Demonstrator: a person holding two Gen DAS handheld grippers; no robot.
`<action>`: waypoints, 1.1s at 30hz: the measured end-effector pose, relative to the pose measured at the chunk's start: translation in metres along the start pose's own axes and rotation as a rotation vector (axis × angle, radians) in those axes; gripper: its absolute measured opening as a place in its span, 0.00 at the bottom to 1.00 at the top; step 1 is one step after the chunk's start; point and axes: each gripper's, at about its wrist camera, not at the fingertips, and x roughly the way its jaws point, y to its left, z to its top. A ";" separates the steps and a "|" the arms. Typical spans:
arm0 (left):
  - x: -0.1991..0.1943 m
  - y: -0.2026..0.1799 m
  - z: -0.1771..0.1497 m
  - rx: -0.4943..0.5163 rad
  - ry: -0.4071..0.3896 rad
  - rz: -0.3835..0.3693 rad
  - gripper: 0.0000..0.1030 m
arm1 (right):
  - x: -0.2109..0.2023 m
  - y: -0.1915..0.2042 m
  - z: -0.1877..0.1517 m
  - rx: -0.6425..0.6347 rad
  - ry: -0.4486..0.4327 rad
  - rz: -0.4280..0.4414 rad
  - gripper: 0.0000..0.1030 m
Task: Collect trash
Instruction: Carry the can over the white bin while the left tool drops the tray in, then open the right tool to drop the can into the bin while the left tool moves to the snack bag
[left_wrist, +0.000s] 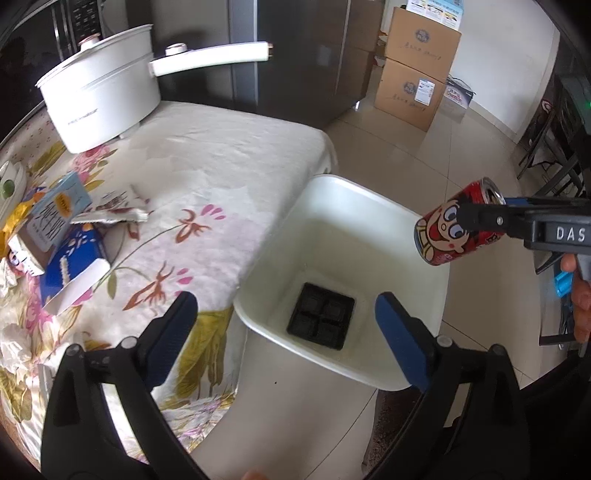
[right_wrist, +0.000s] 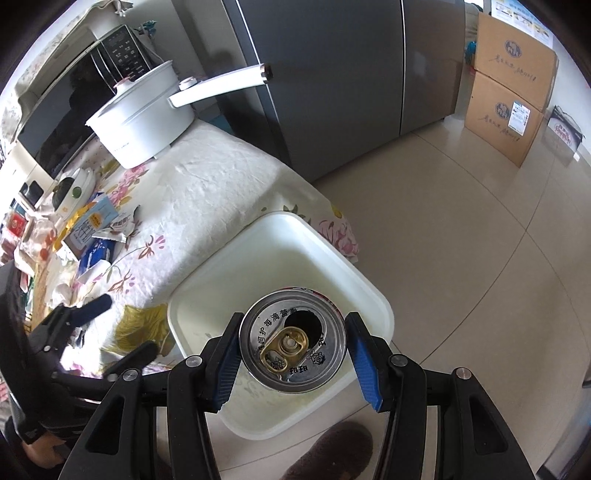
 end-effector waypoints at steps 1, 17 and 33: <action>-0.003 0.006 0.000 -0.019 0.003 0.003 0.94 | 0.002 0.001 0.000 -0.003 0.007 -0.001 0.54; -0.065 0.106 -0.022 -0.244 0.000 0.058 0.97 | 0.038 0.032 0.011 -0.005 0.146 -0.026 0.76; -0.033 0.193 -0.075 -0.469 0.224 0.017 0.98 | 0.023 0.119 0.031 -0.095 0.122 0.089 0.80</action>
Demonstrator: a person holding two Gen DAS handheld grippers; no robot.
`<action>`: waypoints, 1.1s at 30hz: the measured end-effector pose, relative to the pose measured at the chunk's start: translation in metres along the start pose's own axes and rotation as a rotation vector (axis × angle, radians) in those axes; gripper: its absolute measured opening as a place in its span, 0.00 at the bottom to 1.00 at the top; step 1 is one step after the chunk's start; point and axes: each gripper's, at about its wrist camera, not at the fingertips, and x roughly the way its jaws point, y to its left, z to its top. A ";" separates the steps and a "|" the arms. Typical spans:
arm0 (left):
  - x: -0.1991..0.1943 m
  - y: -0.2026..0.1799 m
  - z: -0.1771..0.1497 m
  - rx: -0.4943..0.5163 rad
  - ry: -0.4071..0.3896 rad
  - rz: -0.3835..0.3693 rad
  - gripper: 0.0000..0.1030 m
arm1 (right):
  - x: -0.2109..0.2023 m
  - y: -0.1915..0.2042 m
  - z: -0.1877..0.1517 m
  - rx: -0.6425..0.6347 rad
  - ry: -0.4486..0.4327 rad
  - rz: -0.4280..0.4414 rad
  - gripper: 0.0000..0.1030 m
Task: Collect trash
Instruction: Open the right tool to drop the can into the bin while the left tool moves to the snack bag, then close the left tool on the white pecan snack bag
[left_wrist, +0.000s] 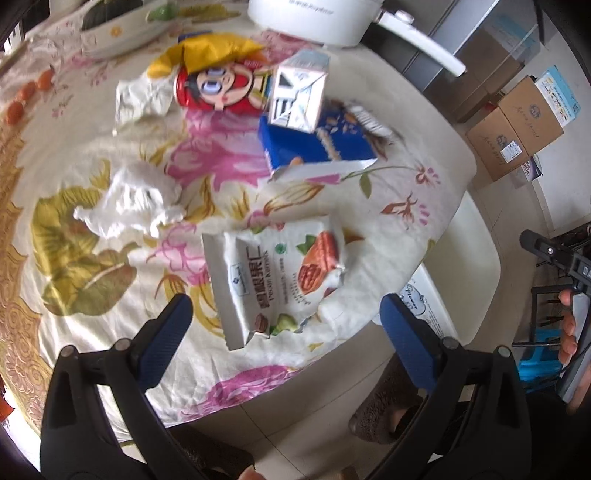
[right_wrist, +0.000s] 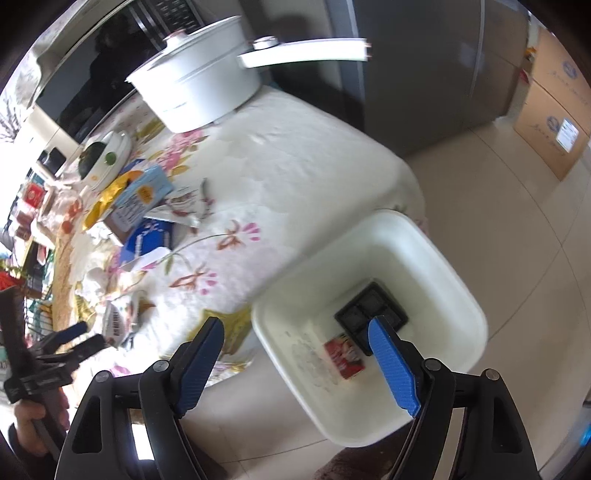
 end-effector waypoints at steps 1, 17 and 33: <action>0.004 0.001 0.001 -0.010 0.011 -0.007 0.98 | 0.001 0.004 0.000 -0.007 0.002 0.002 0.80; 0.057 -0.021 0.025 0.229 0.095 0.117 0.98 | 0.007 0.010 -0.005 -0.015 0.024 -0.011 0.81; 0.048 -0.003 0.031 0.121 0.030 0.052 0.55 | 0.007 0.024 -0.006 -0.034 0.027 -0.011 0.81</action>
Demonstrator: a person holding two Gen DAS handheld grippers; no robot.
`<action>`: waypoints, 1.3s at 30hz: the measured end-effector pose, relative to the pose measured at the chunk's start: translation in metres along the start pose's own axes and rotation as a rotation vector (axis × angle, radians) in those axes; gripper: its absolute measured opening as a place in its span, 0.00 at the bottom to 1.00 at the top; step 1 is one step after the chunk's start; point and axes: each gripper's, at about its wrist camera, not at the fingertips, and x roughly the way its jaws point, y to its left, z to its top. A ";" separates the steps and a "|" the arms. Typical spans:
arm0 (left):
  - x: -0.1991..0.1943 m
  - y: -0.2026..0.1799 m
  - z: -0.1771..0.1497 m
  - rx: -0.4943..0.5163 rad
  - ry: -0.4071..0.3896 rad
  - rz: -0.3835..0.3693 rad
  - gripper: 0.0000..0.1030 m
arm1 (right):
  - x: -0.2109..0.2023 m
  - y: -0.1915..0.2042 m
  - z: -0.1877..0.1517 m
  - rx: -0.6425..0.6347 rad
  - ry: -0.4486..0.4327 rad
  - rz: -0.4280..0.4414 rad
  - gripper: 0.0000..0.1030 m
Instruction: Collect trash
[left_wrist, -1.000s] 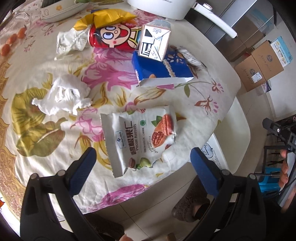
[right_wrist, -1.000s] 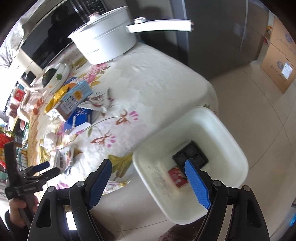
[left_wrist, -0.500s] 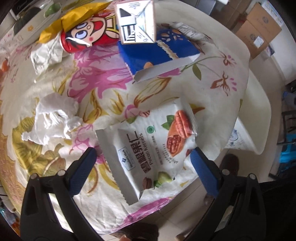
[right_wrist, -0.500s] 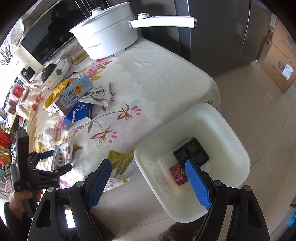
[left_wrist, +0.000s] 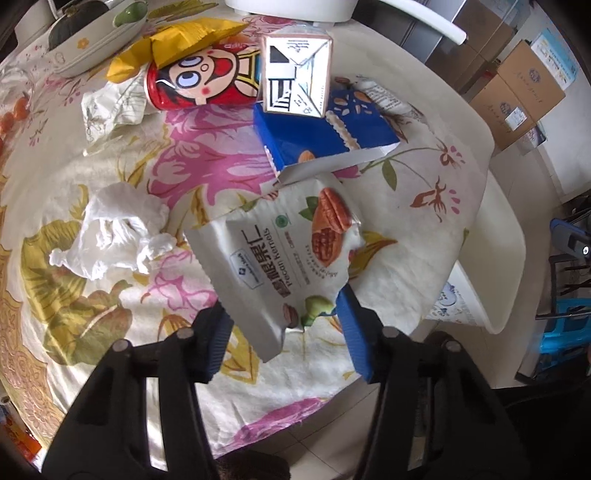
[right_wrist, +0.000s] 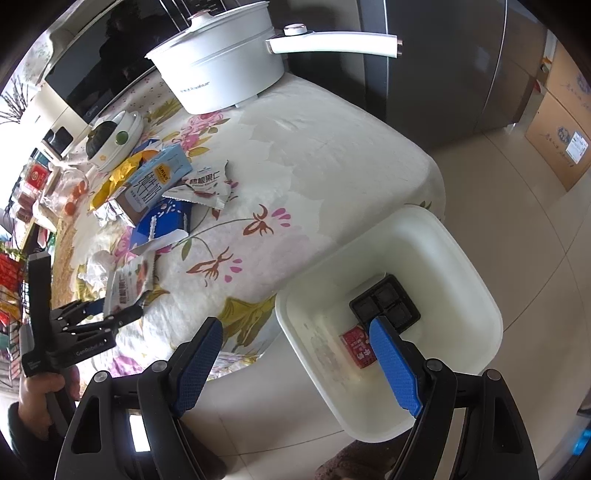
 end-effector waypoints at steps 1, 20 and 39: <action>0.000 0.002 0.000 -0.002 -0.001 0.004 0.53 | 0.000 0.004 0.001 -0.006 -0.002 0.001 0.81; -0.046 0.033 -0.040 -0.081 0.024 -0.099 0.79 | 0.009 0.058 0.009 -0.070 0.002 0.038 0.81; -0.011 -0.009 -0.016 0.422 0.007 0.058 1.00 | 0.014 0.037 0.005 -0.051 0.024 0.024 0.81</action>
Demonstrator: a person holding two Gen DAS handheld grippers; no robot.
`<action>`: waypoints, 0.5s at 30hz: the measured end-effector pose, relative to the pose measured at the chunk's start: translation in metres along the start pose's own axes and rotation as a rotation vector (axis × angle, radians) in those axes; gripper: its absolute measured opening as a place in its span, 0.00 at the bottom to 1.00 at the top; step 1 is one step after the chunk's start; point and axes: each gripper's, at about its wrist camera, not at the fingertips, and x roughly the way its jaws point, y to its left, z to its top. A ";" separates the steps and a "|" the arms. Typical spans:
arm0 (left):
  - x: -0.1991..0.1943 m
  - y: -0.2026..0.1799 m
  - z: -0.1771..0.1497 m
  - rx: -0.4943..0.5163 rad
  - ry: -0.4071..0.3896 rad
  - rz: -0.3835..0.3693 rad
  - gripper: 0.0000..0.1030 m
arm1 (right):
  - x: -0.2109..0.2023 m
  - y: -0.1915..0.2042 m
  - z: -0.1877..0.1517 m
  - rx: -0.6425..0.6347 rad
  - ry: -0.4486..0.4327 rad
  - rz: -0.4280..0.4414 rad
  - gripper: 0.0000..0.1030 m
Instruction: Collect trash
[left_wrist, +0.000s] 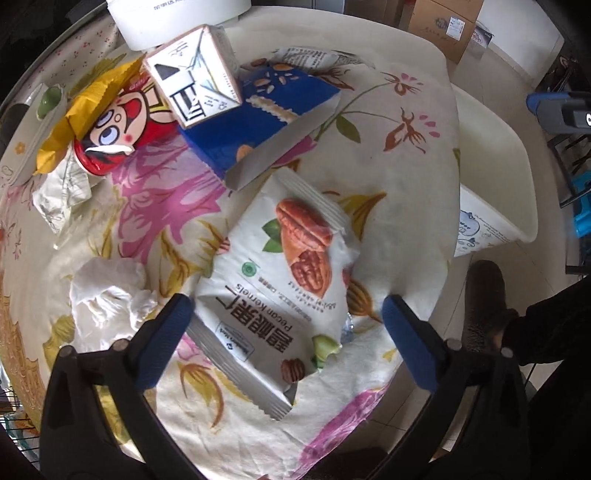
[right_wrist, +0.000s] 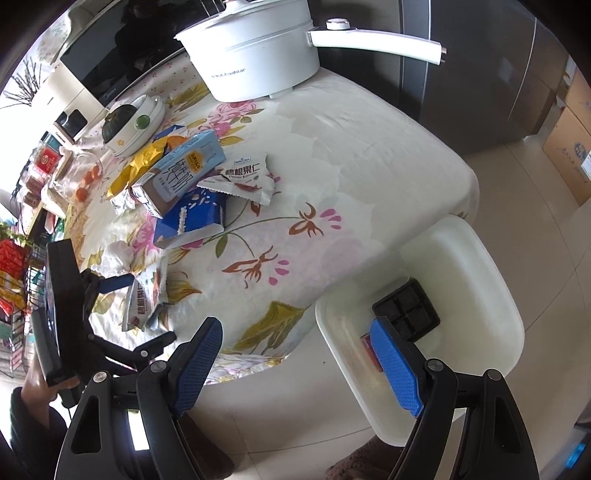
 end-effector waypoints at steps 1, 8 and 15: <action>0.000 0.004 0.002 -0.011 0.003 -0.005 1.00 | 0.000 0.000 0.000 -0.003 0.000 0.000 0.81; -0.009 0.029 0.000 -0.112 -0.024 -0.052 0.99 | -0.005 -0.002 -0.001 0.003 -0.011 0.004 0.81; -0.010 0.034 -0.003 -0.189 -0.025 -0.046 0.92 | -0.004 -0.003 -0.002 0.003 -0.007 -0.002 0.81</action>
